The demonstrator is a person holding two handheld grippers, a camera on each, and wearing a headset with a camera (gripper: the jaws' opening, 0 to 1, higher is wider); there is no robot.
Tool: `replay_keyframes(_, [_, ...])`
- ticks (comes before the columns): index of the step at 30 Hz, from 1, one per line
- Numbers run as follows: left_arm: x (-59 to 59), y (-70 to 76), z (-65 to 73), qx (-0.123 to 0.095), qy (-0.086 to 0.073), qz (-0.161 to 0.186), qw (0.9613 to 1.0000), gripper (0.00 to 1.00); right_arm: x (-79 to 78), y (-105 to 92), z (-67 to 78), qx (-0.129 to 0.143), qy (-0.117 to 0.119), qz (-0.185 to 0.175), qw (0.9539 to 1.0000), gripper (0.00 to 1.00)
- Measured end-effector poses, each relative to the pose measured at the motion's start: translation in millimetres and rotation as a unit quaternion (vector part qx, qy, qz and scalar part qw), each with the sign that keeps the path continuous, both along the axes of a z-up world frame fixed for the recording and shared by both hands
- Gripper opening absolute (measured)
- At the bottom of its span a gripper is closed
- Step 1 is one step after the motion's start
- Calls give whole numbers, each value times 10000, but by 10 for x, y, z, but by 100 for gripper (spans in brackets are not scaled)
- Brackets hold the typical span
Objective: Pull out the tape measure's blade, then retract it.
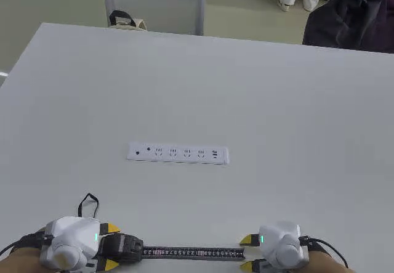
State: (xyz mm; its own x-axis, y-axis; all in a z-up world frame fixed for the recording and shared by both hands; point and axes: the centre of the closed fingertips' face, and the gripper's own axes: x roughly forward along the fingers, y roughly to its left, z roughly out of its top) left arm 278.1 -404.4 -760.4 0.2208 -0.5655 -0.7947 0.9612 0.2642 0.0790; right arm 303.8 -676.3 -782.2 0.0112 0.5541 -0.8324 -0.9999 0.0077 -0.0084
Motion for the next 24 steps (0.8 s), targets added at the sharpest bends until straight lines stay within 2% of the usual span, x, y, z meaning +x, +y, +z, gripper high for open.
replay_keyframes(5, [-57,101,22,-47,-7,146,9999,41,0,-10,61,127,39,-459,9989,36])
replay_keyframes(8, [-86,148,38,-126,2,305,9995,44,-24,-15,99,212,13,-608,9979,40])
replay_keyframes(12, [-138,157,126,-200,-28,497,9986,46,-80,-30,151,287,10,-782,9965,44])
replay_keyframes(17, [-211,206,190,-301,-67,847,9959,52,-153,-46,259,461,-27,-1127,9926,47])
replay_keyframes(20, [-278,208,237,-397,-84,1005,9941,52,-215,-52,318,564,-22,-1297,9900,48])
replay_keyframes(24, [-368,243,272,-472,-102,1278,9906,57,-302,-70,401,683,-71,-1582,9850,52])
